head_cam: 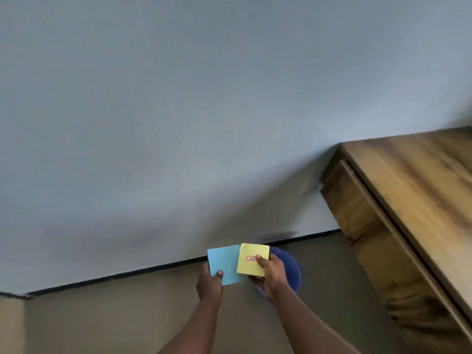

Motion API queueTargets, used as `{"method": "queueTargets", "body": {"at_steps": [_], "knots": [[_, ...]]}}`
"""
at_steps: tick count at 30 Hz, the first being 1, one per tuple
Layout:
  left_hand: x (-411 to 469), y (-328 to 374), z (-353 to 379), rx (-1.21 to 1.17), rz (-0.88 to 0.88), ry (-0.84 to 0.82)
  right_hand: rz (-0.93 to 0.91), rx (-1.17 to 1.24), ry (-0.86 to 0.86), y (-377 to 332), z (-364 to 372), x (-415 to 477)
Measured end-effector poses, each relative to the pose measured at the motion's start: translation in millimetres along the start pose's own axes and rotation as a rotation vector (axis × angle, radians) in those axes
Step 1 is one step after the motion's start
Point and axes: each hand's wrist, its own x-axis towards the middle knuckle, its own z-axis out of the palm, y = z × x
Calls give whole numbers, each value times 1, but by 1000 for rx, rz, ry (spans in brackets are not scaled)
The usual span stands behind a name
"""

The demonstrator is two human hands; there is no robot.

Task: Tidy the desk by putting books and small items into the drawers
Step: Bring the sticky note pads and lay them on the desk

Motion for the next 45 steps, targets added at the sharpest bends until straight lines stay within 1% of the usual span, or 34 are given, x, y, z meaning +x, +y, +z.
{"method": "queueTargets", "body": {"at_steps": [4,7,11,17,20,23,26,29,31,35,42,45], "knots": [[-32,71,37,14,159,-25,-176,45,32,-69,-46,-24],[-54,126,67,-52,246,-71,-282,124,63,-121,-82,-44],[-90,194,115,-49,350,-208,-414,233,220,-174,-140,-64],[-117,265,191,30,504,-406,-482,328,497,-217,-227,-73],[-114,296,229,108,541,-494,-455,370,604,-231,-263,-65],[-113,322,263,300,627,-489,-408,368,681,-246,-289,-54],[-122,343,286,515,735,-495,-408,343,755,-260,-303,-46],[-124,356,308,666,821,-515,-390,312,843,-265,-306,-35],[-123,364,322,738,889,-499,-359,258,902,-269,-307,-28],[-120,372,335,842,988,-390,-274,137,968,-272,-305,-21],[-128,359,333,983,988,-329,-122,-137,1071,-265,-291,-18],[-129,348,332,968,1023,-296,-82,-167,1096,-260,-283,-21]]}}
